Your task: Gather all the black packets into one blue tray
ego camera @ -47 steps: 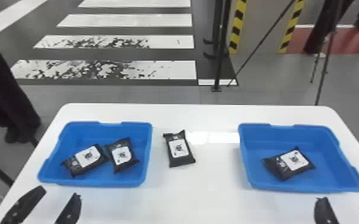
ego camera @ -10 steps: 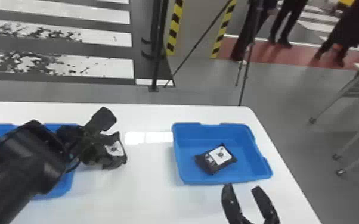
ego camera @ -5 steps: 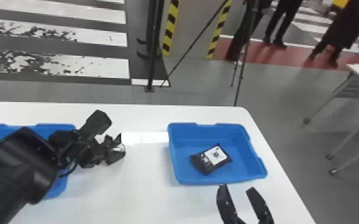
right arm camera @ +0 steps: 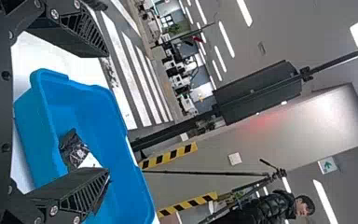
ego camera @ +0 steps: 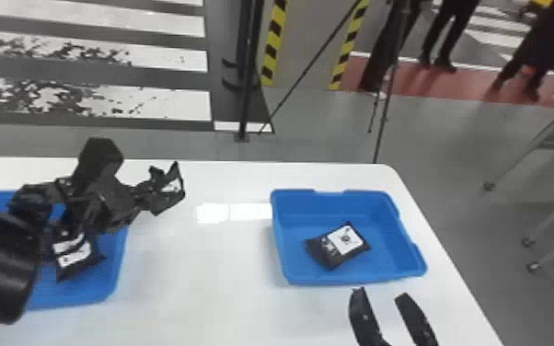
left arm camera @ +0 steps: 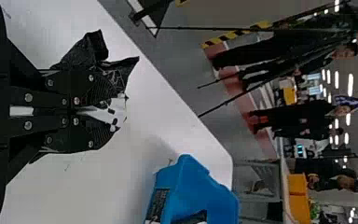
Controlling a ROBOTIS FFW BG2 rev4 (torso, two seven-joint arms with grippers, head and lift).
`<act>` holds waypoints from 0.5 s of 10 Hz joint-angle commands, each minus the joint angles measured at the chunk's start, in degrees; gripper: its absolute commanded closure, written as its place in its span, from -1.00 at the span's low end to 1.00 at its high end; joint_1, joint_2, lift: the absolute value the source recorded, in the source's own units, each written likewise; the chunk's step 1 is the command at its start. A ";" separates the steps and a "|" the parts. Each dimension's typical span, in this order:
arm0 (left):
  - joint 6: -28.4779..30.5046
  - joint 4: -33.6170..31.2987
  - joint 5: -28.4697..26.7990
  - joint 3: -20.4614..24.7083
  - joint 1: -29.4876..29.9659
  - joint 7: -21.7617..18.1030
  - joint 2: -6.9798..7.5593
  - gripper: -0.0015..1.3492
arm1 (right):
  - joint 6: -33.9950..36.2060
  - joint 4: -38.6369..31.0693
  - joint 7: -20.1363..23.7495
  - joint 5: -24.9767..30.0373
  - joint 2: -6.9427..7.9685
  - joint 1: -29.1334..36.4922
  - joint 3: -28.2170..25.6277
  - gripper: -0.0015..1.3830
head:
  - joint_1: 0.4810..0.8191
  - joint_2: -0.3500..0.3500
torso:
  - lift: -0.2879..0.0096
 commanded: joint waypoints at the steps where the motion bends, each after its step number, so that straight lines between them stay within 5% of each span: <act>1: 0.78 -11.67 -0.16 7.42 7.23 -0.58 0.63 0.79 | 0.24 0.00 0.00 0.18 0.00 0.01 0.22 -0.77 | 0.27 -0.67 | 0.20; 5: 3.17 -27.84 2.13 26.27 26.35 -0.75 0.45 0.79 | 0.52 0.14 0.00 0.18 0.00 -0.14 0.90 -0.77 | 0.27 -0.18 | 0.20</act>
